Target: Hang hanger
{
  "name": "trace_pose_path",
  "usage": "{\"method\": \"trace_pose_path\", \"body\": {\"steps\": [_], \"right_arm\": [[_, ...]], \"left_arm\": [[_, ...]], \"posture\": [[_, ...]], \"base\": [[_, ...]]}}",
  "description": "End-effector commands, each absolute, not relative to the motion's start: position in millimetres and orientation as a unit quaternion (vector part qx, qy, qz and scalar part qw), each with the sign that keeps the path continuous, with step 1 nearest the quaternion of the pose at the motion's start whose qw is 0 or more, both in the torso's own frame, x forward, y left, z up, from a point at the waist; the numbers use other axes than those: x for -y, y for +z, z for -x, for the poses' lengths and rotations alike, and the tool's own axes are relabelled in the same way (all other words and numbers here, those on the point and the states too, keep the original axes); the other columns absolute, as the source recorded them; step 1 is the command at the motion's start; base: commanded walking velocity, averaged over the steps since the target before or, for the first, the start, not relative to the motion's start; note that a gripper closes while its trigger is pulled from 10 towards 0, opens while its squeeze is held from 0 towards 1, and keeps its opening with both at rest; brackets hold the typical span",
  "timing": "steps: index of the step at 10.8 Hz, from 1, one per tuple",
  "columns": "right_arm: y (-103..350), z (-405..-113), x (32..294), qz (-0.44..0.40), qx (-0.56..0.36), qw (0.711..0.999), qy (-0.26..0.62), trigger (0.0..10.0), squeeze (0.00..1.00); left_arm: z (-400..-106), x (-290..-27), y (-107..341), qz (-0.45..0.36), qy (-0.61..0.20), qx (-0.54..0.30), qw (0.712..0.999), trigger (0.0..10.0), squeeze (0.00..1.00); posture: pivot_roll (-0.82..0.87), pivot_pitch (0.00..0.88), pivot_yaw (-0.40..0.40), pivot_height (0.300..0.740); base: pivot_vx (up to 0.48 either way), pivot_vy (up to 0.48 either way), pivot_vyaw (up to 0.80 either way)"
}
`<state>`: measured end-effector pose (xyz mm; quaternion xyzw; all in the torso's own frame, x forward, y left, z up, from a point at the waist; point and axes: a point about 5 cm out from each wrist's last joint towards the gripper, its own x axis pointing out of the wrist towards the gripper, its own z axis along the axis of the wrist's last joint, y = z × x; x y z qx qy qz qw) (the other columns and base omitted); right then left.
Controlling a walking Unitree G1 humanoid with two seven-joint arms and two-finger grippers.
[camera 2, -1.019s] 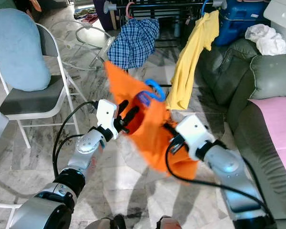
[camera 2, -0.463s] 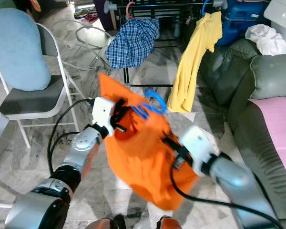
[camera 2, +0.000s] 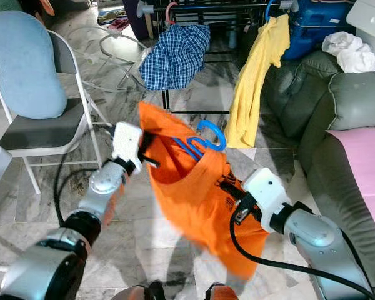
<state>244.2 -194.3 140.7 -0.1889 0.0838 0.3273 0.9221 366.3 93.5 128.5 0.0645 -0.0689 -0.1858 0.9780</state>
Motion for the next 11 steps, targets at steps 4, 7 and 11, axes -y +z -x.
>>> {"method": "trace_pose_path", "body": {"steps": [4, 7, 11], "right_arm": [[120, -233, 216, 0.271, -0.157, 0.887, 0.339, 10.0, 0.0], [124, -220, 231, 0.307, -0.182, 0.862, 0.361, 10.0, 0.0], [168, -188, 253, 0.329, -0.181, 0.858, 0.349, 10.0, 0.0]], "left_arm": [[-375, -107, 140, -0.083, -0.14, 0.082, 0.983, 0.0, 0.0], [-374, -111, 135, -0.091, -0.134, 0.066, 0.985, 0.0, 0.0], [-374, -117, 121, -0.106, -0.134, 0.02, 0.985, 0.0, 0.0]], "posture": [[-0.26, 0.132, 0.094, 0.74], [-0.26, 0.132, 0.093, 0.74], [-0.29, 0.142, 0.099, 0.74]], "base": [[0.0, 0.0, 0.0], [0.0, 0.0, 0.0], [0.0, 0.0, 0.0]]}}
